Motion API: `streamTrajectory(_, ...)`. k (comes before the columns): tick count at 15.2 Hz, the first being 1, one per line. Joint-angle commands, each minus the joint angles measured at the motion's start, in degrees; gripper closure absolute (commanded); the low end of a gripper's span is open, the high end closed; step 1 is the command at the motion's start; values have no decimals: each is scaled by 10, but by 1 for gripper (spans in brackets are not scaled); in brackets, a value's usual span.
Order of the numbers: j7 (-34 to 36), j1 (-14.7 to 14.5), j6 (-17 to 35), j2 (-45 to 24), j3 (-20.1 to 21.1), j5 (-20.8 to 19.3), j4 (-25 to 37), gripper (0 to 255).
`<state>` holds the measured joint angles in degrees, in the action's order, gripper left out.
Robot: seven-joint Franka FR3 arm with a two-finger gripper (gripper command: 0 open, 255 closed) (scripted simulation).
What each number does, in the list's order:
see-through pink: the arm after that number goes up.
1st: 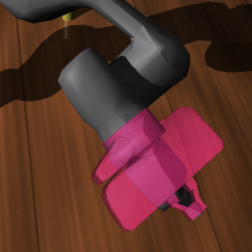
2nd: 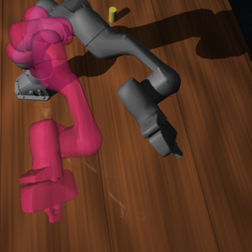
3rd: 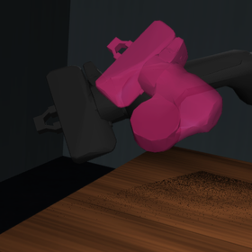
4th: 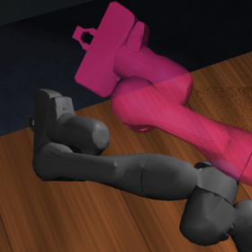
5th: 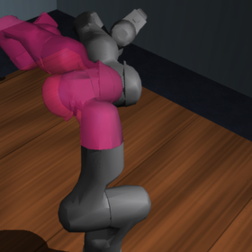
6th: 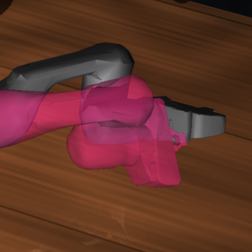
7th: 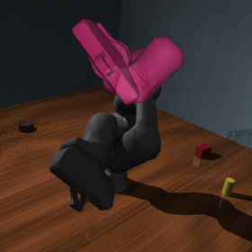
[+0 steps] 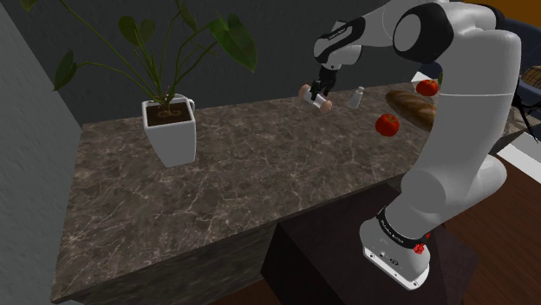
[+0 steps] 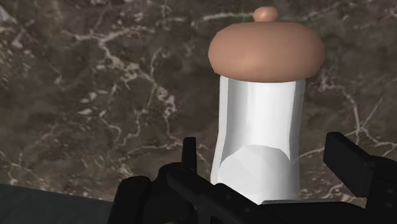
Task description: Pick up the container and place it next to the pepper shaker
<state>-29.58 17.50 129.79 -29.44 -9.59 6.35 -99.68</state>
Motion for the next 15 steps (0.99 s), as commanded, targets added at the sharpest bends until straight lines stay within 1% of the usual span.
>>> streamTrajectory(1, 0, 0, 0, 0, 0, 0, 0, 0)
streamTrajectory(3, 0, 0, 0, 0, 0, 0, 0, 0)
streamTrajectory(7, 5, -3, -56, 39, -5, -9, 17, 0)
streamTrajectory(15, 5, -3, -56, 39, -5, -9, 17, 0)
